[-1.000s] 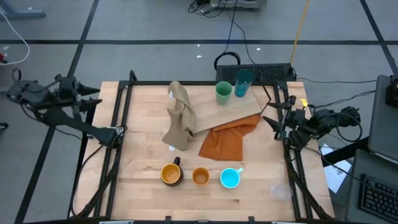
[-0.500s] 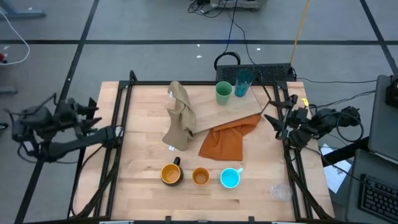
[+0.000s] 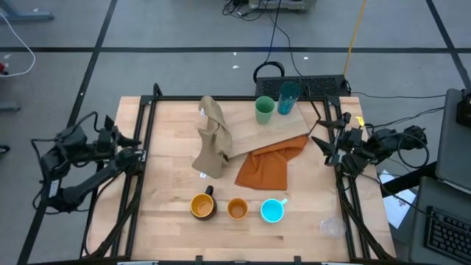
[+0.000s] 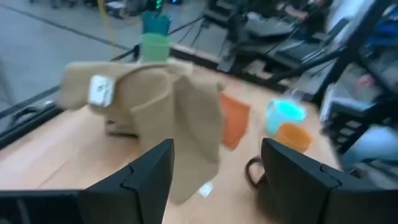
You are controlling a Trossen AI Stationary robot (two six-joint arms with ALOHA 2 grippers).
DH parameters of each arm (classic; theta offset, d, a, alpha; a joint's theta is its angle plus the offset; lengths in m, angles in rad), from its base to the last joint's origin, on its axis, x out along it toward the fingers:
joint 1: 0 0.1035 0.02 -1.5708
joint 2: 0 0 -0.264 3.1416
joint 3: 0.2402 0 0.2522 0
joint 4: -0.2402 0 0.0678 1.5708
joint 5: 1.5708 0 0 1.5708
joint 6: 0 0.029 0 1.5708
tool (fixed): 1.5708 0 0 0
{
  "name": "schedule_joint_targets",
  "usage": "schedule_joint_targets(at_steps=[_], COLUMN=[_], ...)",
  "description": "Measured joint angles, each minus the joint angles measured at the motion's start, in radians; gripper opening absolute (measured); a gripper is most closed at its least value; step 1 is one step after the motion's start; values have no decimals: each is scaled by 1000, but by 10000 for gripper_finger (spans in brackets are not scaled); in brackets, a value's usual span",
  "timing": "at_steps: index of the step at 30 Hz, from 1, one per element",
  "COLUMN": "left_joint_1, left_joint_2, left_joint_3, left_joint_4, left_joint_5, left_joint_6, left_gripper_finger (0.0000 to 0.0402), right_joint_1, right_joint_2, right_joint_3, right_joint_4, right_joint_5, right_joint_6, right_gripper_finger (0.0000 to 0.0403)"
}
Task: Stack small to large cups/mugs on shelf
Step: Put the black mug on the shelf
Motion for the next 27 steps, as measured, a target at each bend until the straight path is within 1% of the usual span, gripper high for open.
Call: schedule_joint_targets(at_steps=[1,3,10,13,15,16,19,21,22,24,27], left_joint_1=[19,42,54,54,54,54,53,44,38,24,3], left_joint_2=[0,0,0,0,0,1,8,16,19,27,29], left_joint_3=[-11,-32,-136,-204,-257,-285,-382,-437,-455,-464,-436], left_joint_4=[8,0,-28,24,148,236,555,760,856,954,948], left_joint_5=[29,46,48,59,92,114,229,320,347,347,313], left_joint_6=[-14,-48,-118,-102,-108,-159,-415,-523,-559,-586,-485], left_gripper_finger=[241,241,241,241,241,241,241,241,241,241,241], right_joint_1=[0,0,0,0,0,0,0,0,0,0,0], right_joint_2=[0,1,5,5,5,5,5,5,5,5,5], right_joint_3=[0,0,0,0,0,0,0,0,0,0,0], right_joint_4=[0,0,-24,-23,-24,-24,-23,-24,-23,-24,-23], right_joint_5=[0,0,-1,-1,-1,-1,-1,-1,-1,-1,-1], right_joint_6=[2,4,24,22,22,22,23,23,24,24,24], right_gripper_finger=[265,265,265,265,265,265,265,265,265,265,265])
